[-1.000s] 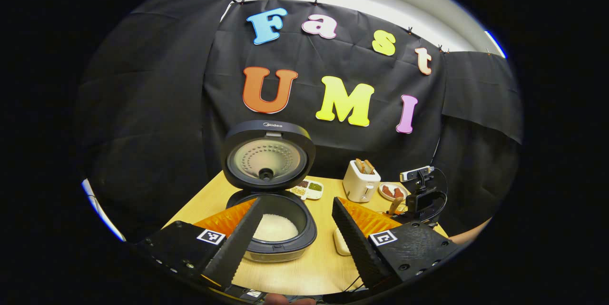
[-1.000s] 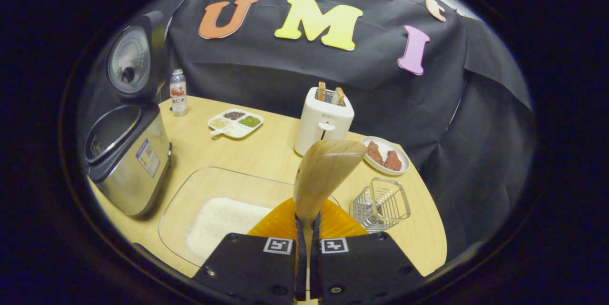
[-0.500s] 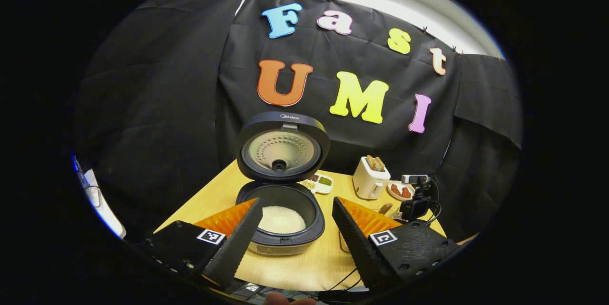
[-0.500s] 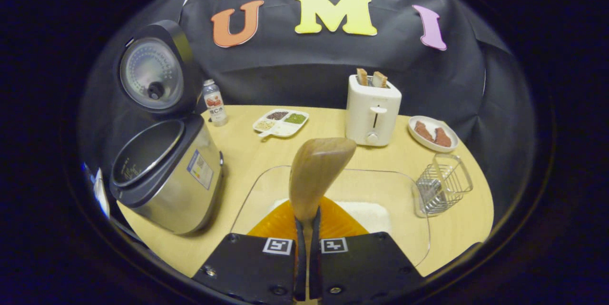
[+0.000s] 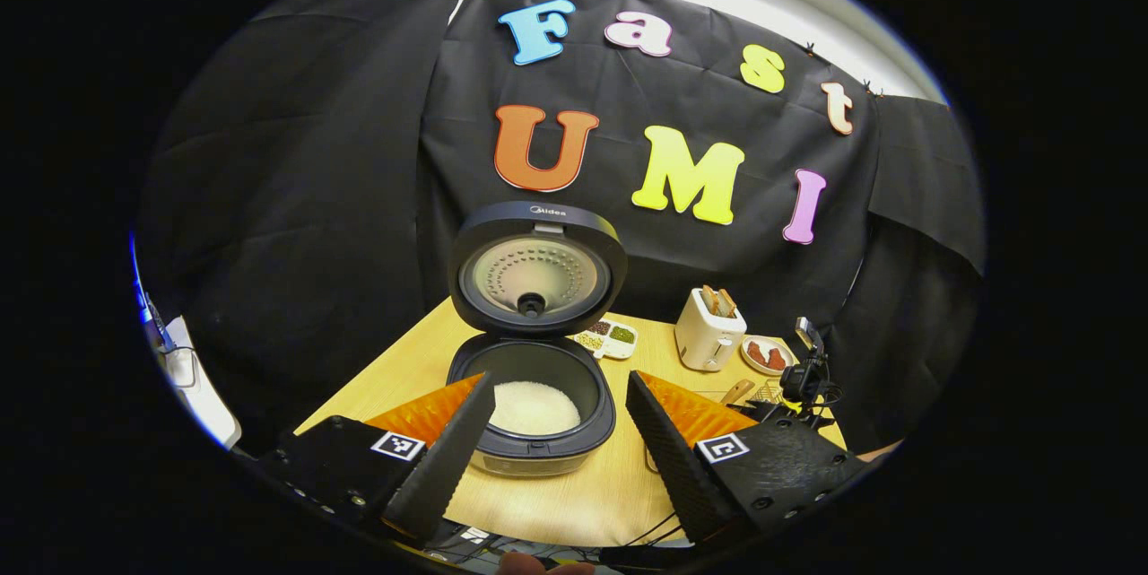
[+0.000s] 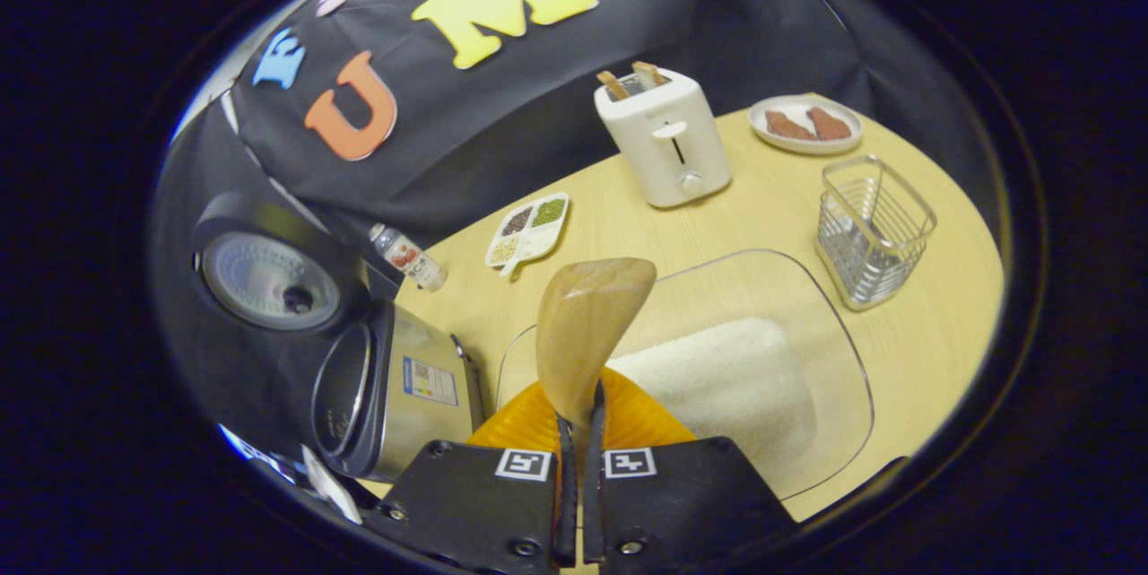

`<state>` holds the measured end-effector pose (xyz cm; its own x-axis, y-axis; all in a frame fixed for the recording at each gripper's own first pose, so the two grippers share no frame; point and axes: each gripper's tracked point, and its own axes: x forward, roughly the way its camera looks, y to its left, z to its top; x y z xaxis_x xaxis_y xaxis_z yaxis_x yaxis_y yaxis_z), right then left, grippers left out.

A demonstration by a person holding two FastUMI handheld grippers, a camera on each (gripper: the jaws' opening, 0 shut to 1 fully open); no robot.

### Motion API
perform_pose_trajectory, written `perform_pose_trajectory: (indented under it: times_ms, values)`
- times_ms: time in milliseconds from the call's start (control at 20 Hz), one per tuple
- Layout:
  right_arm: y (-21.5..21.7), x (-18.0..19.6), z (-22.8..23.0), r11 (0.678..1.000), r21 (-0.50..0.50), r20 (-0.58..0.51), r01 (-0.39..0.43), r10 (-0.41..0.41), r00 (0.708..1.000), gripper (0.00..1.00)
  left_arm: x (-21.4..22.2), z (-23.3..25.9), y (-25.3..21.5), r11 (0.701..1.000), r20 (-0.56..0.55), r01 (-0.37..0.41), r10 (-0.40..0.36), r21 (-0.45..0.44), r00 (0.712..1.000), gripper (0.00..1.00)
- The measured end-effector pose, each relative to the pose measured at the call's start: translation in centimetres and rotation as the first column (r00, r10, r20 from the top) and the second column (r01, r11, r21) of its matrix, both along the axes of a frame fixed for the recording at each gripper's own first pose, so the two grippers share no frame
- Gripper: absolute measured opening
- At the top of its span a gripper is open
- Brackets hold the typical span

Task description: Close the left gripper, press the button to open the rice cooker; take a wooden spoon from the chopstick holder with the right hand, scoop a spoonful of rice and pour it into the rice cooker, then put the wooden spoon back into the chopstick holder.

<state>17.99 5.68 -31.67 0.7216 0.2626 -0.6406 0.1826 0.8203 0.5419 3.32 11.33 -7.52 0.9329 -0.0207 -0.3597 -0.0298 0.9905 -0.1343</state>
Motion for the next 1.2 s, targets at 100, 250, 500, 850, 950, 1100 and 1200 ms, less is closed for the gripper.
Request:
perform_pose_trajectory:
  times_ms: [100, 250, 500, 850, 950, 1100, 1200]
  values:
    - [-0.8, 0.1, 0.2, 0.997, 0.071, -0.015, 0.020, -0.019, 1.000, 0.08, 0.1, 0.0, -0.7, 1.000, 0.002, 0.004, -0.004, 0.007, 1.000, 0.95]
    - [-1.8, 0.4, 0.7, 0.991, 0.129, -0.006, 0.024, -0.024, 1.000, 0.08, 0.5, 0.1, -1.6, 1.000, 0.006, 0.012, -0.012, 0.005, 1.000, 0.95]
    - [-5.0, 0.8, 2.8, 0.987, 0.155, 0.019, 0.050, -0.054, 0.998, 0.08, 0.9, 0.4, -3.1, 1.000, 0.023, 0.026, -0.026, -0.003, 0.999, 0.95]
    - [-8.1, 1.1, 9.4, 0.969, 0.230, 0.082, 0.089, -0.110, 0.991, 0.08, 1.4, 1.0, -3.6, 0.999, 0.062, 0.035, -0.034, -0.008, 0.997, 0.95]
    - [-8.0, 1.2, 11.6, 0.965, 0.249, 0.108, 0.087, -0.117, 0.987, 0.08, 1.2, 0.8, -3.1, 1.000, 0.072, 0.024, -0.024, -0.008, 0.997, 0.95]
    - [-6.0, 1.6, 15.1, 0.965, 0.259, 0.161, 0.043, -0.088, 0.983, 0.08, 0.3, 0.7, -1.7, 1.000, 0.082, -0.007, 0.008, -0.015, 0.997, 0.95]
    - [-3.4, 2.2, 17.4, 0.958, 0.286, 0.192, 0.000, -0.057, 0.980, 0.08, -0.8, 0.6, -0.7, 0.999, 0.079, -0.030, 0.031, -0.015, 0.996, 0.95]
